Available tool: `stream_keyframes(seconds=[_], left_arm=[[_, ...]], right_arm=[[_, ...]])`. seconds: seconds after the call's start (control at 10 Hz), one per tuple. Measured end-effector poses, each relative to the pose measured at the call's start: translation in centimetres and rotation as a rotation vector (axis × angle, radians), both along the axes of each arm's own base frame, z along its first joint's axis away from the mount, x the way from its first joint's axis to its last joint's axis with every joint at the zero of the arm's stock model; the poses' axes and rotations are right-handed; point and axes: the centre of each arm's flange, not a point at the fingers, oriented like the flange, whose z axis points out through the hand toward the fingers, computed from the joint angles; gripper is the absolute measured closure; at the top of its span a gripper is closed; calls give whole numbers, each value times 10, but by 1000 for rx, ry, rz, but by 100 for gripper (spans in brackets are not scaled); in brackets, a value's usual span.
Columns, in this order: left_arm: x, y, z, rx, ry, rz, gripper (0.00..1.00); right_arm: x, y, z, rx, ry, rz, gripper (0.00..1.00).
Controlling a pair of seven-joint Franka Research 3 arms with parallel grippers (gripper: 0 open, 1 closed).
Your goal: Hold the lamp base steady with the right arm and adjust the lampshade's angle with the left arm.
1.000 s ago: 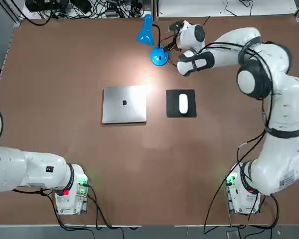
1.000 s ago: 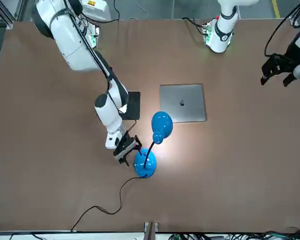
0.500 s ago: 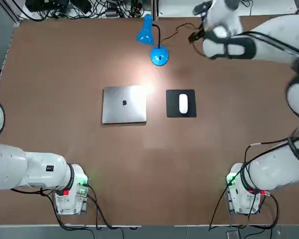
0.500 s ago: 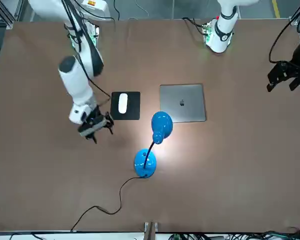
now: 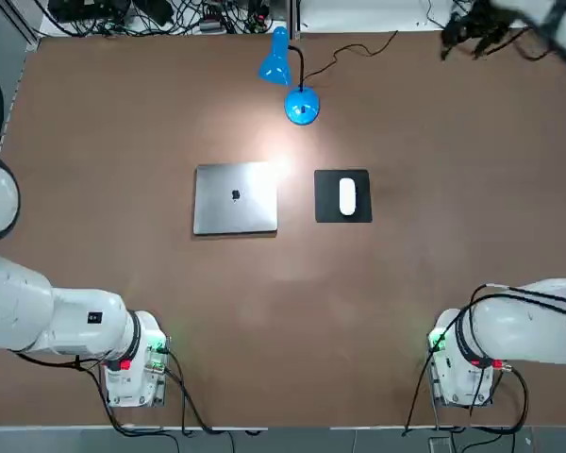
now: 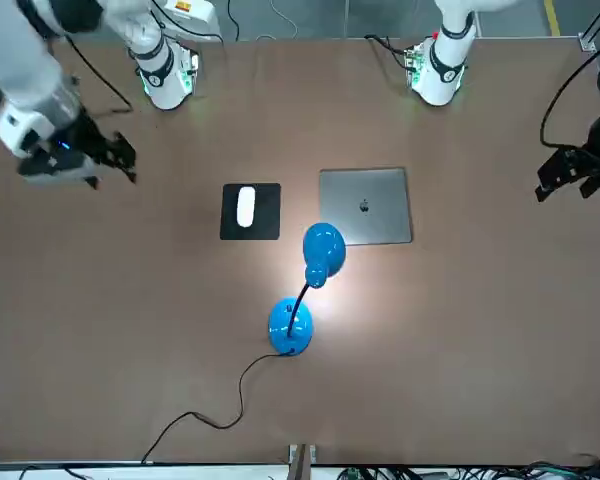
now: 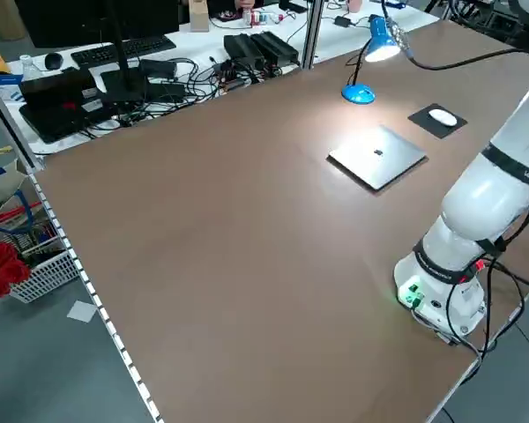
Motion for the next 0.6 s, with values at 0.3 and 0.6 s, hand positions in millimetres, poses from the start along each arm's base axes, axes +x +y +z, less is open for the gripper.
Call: stream_keyframes(seconds=[0.3, 0.6], left_arm=[[4, -3, -8, -24, 19, 16, 5], [3, -2, -7, -25, 21, 19, 5]], right_arm=[[-14, -58, 64, 23, 19, -94, 0], [-4, -71, 69, 7, 20, -121, 0]])
